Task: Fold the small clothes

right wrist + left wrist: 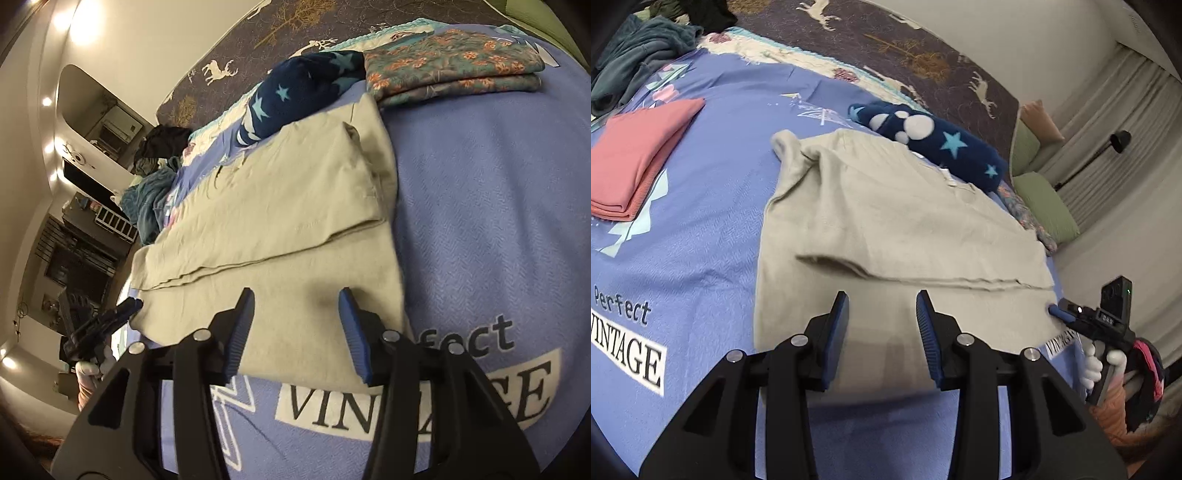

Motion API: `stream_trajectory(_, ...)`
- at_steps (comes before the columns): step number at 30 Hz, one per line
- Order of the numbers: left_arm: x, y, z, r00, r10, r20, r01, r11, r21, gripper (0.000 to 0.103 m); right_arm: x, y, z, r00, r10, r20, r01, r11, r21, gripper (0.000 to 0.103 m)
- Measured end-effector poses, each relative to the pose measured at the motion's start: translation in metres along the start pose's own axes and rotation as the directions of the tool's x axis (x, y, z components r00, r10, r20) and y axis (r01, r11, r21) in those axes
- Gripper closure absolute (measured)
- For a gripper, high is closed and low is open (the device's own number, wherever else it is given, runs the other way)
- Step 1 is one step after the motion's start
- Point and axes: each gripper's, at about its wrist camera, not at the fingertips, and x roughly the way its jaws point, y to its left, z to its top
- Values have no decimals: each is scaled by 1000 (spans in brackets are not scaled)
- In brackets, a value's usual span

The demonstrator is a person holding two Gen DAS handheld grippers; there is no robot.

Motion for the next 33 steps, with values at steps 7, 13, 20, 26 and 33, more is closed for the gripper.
stream_trajectory(7, 26, -18, 41, 999, 11, 36, -14, 997, 79, 64, 24, 17, 19, 998, -54, -15, 53, 994, -95, 51)
stream_trajectory(13, -1, -29, 112, 962, -47, 268, 40, 999, 31, 55, 12, 32, 78, 985, 18, 171, -2, 995, -95, 51)
stream_trajectory(20, -31, -33, 120, 932, 38, 360, -80, 991, 104, 46, -14, 43, 95, 961, -35, 274, 91, 976, -196, 50)
stream_trajectory(26, 0, -1, 86, 965, 169, 201, -201, 968, 149, 46, -12, 42, 59, 958, -183, 222, 261, 876, -405, 46)
stream_trajectory(33, 47, 3, 89, 956, 273, 107, -292, 921, 256, 40, 47, 63, -3, 865, -457, 207, 432, 470, -770, 34)
